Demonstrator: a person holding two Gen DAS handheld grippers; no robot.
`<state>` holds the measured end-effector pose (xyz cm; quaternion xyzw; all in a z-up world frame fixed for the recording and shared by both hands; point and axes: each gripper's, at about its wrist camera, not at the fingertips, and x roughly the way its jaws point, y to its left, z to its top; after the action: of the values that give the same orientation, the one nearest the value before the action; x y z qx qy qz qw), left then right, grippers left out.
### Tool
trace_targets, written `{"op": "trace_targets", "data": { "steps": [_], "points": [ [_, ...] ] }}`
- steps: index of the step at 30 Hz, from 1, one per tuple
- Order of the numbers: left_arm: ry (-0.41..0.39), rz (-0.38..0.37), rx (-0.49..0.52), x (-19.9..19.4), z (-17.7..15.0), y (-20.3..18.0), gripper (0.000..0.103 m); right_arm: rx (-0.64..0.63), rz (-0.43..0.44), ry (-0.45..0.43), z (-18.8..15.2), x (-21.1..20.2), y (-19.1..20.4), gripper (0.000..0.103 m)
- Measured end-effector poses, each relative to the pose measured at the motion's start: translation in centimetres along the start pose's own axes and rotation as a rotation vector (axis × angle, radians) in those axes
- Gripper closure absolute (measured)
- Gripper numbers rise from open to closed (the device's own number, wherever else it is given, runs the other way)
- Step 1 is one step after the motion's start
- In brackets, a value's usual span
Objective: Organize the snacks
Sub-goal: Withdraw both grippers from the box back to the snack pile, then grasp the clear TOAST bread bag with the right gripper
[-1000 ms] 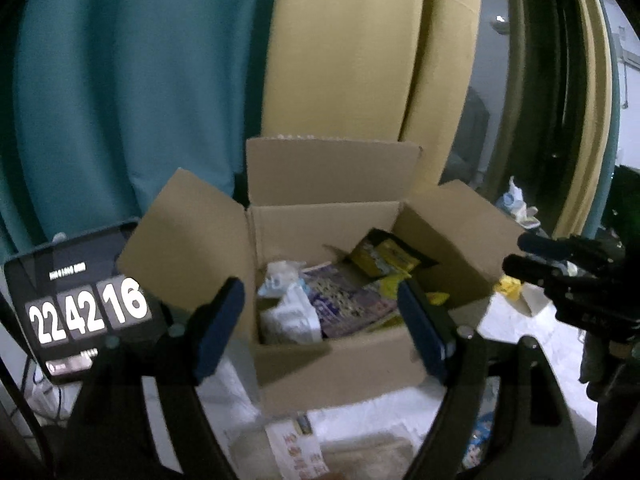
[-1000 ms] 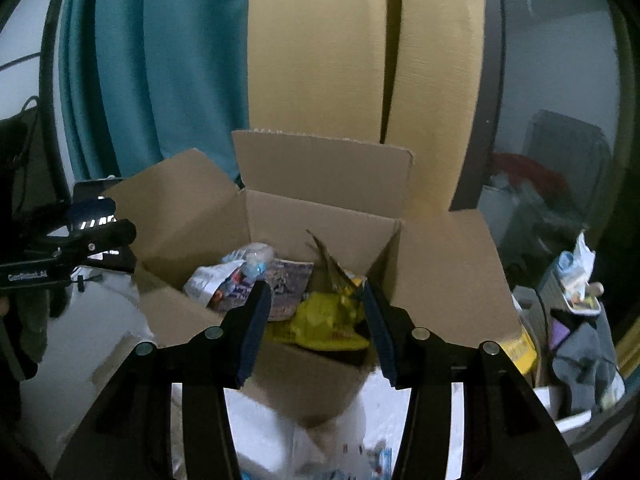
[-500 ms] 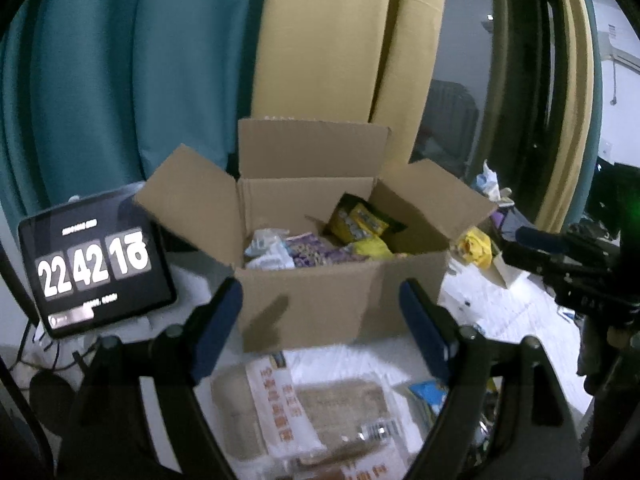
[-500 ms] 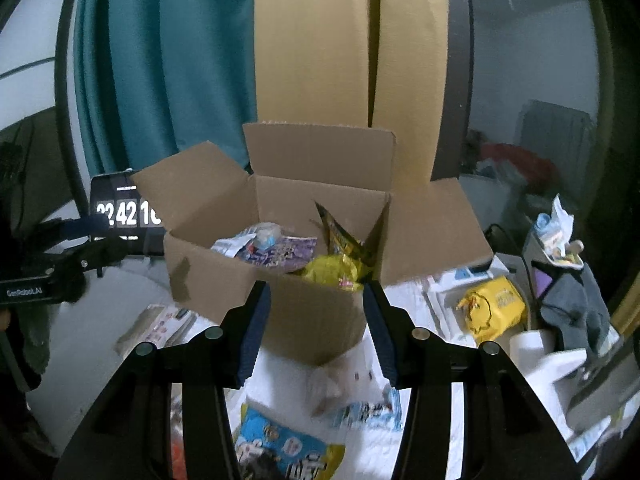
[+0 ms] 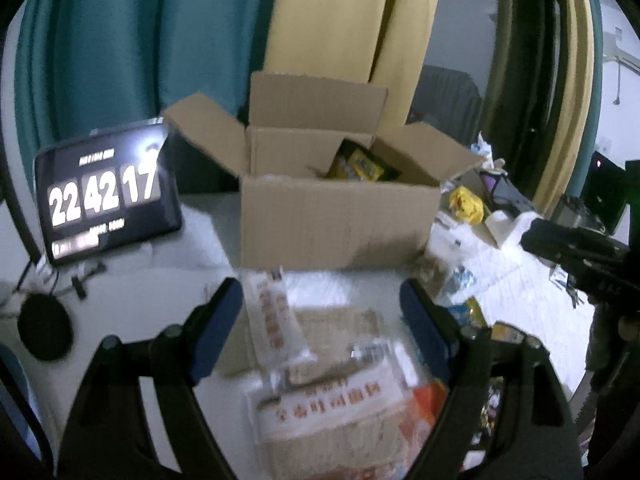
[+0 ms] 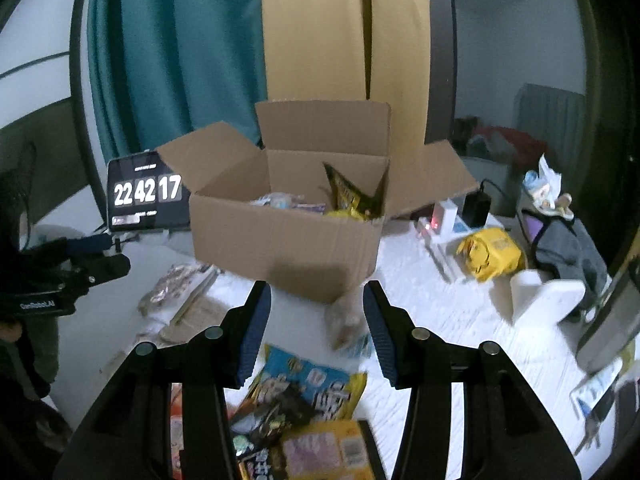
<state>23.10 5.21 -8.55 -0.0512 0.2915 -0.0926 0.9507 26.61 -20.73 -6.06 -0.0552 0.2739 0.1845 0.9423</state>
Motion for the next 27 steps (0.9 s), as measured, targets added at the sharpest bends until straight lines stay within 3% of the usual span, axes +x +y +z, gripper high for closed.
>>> {"op": "trace_targets", "data": {
  "steps": [10,16,27],
  "points": [
    [0.067,0.011,-0.028,-0.4,-5.4,1.9,0.021,0.014,0.066,0.063,-4.1,1.0,3.3,0.052],
    [0.112,0.054,-0.049,0.0,-8.0,4.4,0.021,0.008,0.090,0.120,-6.2,3.0,7.0,0.052],
    [0.168,0.078,-0.133,1.7,-10.0,7.9,0.021,0.059,0.179,0.238,-7.7,6.5,11.3,0.051]
  ]
}}
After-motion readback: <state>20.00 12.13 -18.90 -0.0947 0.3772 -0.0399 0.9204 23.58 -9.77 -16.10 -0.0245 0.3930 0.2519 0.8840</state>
